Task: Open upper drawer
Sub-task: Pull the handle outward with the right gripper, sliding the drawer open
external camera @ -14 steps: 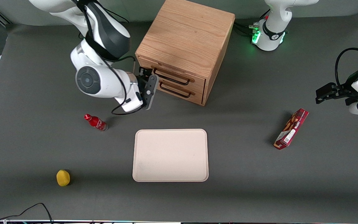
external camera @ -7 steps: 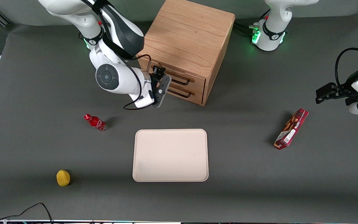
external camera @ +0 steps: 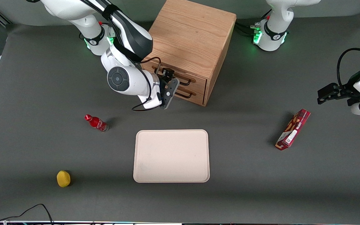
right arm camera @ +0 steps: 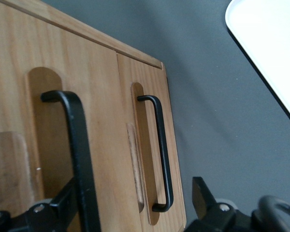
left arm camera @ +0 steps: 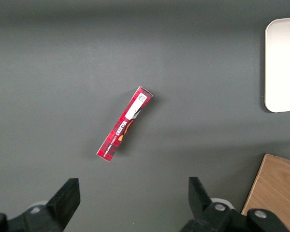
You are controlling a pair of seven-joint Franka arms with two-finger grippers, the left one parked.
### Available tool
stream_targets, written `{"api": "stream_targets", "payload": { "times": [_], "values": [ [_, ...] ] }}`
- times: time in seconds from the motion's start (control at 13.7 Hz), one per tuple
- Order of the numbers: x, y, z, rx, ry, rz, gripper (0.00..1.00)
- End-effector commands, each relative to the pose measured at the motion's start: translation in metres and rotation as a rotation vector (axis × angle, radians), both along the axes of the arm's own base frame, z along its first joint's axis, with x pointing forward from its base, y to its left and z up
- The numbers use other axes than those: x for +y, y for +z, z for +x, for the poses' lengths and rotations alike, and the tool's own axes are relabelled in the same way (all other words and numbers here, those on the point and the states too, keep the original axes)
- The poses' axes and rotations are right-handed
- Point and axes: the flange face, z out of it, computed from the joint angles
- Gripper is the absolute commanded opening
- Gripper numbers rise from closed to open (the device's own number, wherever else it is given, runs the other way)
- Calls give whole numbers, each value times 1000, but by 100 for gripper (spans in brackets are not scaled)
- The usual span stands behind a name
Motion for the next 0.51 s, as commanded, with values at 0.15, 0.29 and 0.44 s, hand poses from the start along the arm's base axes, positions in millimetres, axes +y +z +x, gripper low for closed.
{"api": "stream_targets", "payload": {
  "times": [0.15, 0.29, 0.44],
  "values": [
    [-10, 0, 41, -45, -34, -11, 100],
    [-29, -3, 65, -59, -69, -17, 100],
    [-38, -2, 82, -56, -78, -23, 100]
  ]
}}
